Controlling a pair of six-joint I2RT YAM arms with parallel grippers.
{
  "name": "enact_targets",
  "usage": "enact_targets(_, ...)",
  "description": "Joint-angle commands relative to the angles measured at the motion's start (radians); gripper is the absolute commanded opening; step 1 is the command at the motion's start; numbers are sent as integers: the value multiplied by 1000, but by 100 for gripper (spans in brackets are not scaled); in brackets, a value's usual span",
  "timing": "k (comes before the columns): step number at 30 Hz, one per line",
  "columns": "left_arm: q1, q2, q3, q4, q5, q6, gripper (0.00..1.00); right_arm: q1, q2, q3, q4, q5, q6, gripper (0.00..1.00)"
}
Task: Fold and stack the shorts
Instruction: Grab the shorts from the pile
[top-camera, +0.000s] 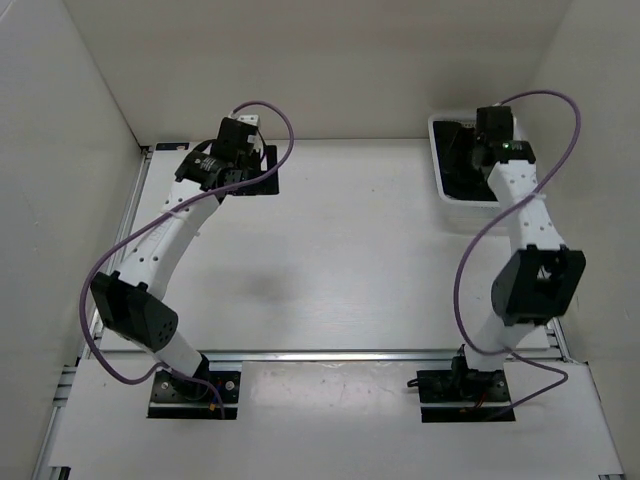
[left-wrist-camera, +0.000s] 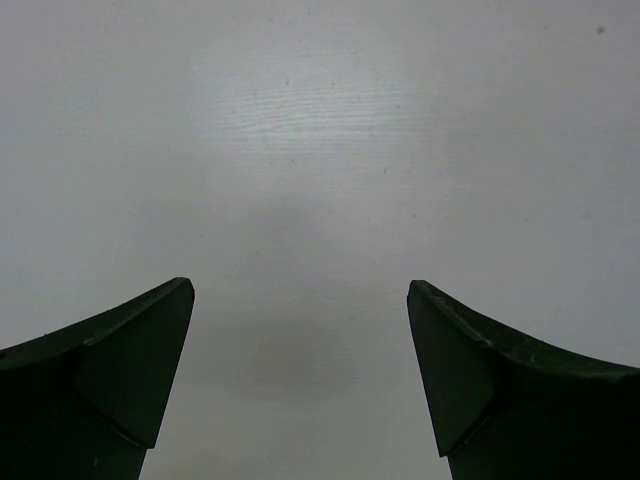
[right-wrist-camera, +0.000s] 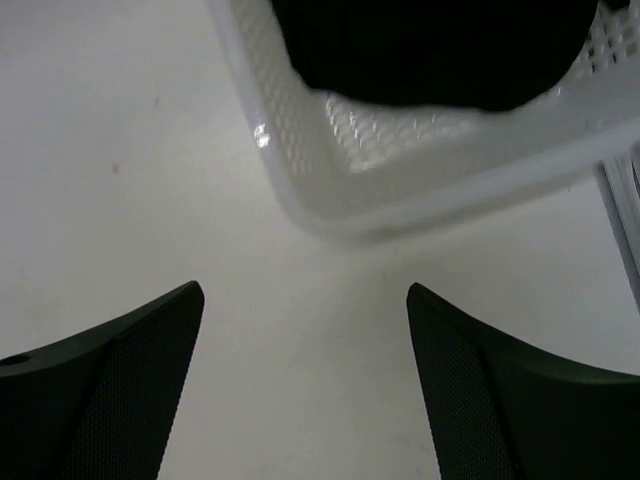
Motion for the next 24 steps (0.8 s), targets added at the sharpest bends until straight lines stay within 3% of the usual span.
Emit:
enact_targets(1, 1, 18, 26, -57, 31, 14, 100, -86, 173, 205, -17, -107, 33, 86)
enact_targets(2, 1, 18, 26, -70, 21, 14, 100, -98, 219, 255, -49, -93, 24, 86)
enact_targets(4, 1, 18, 26, -70, 21, 14, 100, -107, 357, 400, -68, -70, 2, 99)
enact_targets(7, 10, 27, 38, -81, 21, 14, 100, -142, 569, 611, -106, 7, -3, 99)
enact_targets(13, 10, 75, 59, -90, -12, 14, 100, -213, 804, 770, -57, 0, 68, 99)
enact_targets(15, 10, 92, 70, -90, -32, 14, 100, -222, 861, 810, -19, -39, 82, 94)
enact_targets(19, 10, 136, 104, -101, -32, -16, 100, -222, 854, 810, 47, -98, 57, 42)
enact_targets(20, 10, 145, 104, -101, -22, -16, 100, -222, 826, 801, 47, -137, 57, 17)
enact_targets(22, 10, 145, 113, -101, -22, -42, 100, -222, 751, 789, 47, -137, 57, 0)
enact_targets(24, 32, 158, 122, -101, 36, -42, 100, -222, 676, 738, 47, -146, 68, 0)
